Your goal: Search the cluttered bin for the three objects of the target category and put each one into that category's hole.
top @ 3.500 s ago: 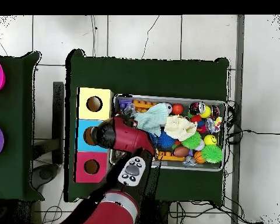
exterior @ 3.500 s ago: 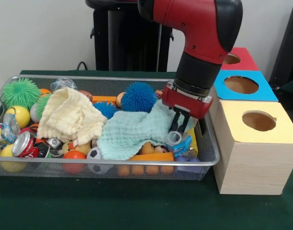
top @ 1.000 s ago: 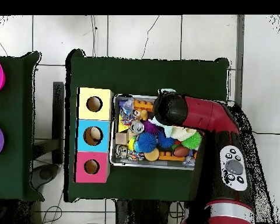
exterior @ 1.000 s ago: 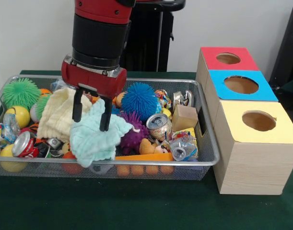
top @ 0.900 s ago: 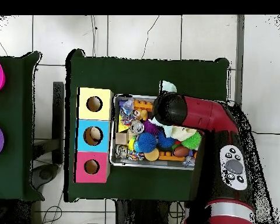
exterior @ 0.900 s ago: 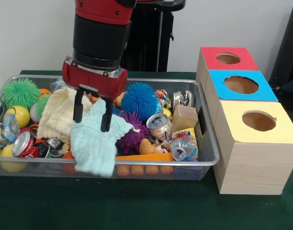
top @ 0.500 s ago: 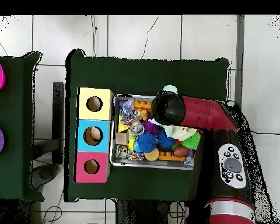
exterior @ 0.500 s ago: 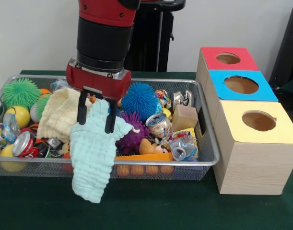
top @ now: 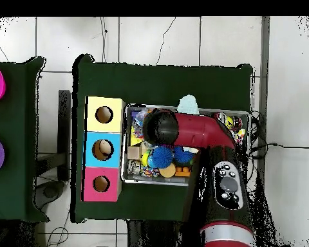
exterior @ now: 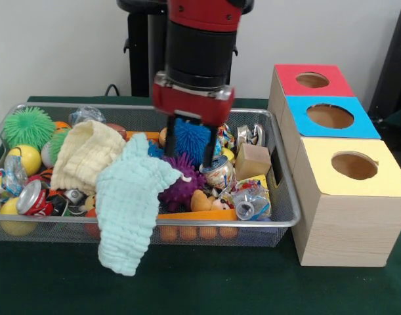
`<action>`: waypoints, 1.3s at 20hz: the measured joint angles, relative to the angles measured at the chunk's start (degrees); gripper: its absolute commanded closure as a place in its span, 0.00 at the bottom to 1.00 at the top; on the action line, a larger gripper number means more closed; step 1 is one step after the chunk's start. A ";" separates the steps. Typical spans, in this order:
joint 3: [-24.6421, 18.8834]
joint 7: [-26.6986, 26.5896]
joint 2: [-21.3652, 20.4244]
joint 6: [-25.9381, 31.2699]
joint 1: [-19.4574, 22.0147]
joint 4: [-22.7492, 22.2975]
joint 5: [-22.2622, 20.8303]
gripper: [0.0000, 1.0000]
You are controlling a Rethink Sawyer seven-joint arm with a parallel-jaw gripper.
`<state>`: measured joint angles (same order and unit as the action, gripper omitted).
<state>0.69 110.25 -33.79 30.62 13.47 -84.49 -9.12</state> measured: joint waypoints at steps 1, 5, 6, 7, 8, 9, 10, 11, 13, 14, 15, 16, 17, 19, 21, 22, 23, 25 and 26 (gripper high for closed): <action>-0.01 0.00 -0.19 -0.01 -0.77 -0.66 0.52 0.00; -0.03 0.01 -0.80 -0.01 -3.61 -3.07 3.26 0.00; -0.03 0.01 -0.82 -0.01 -4.08 -3.41 3.82 0.00; -0.03 0.01 -0.80 -0.01 -4.49 -3.65 4.32 0.00; -0.02 0.01 -0.77 -0.02 -4.97 -3.87 4.80 0.00; -0.02 0.01 -0.70 -0.04 -5.32 -3.98 5.12 0.00; -0.02 0.01 -0.64 -0.05 -5.66 -4.09 5.45 0.00; -0.02 0.01 -0.52 -0.12 -5.86 -4.11 5.68 0.00; -0.02 0.01 -0.29 -0.41 -6.04 -4.09 5.96 0.00; -0.02 0.01 -0.03 -0.85 -6.08 -4.09 6.15 0.00; -0.01 0.01 0.60 -1.89 -5.99 -4.06 6.30 0.00; -0.02 0.01 1.24 -3.02 -5.84 -4.01 6.30 0.00; -0.01 0.01 1.60 -3.62 -5.76 -3.98 6.30 0.00; -0.02 0.01 2.74 -5.62 -5.51 -3.82 6.32 0.00; -0.02 0.01 4.33 -8.33 -5.20 -3.58 6.32 0.00; -0.01 0.01 5.13 -9.69 -5.08 -3.46 6.32 0.00; -0.01 0.01 6.49 -11.91 -4.92 -3.30 6.33 0.00; -0.01 0.01 7.94 -13.91 -4.90 -3.16 6.44 0.00; -0.01 0.01 8.56 -14.65 -4.91 -3.09 6.51 0.00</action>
<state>0.68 110.26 -25.23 15.97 8.55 -87.59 -2.61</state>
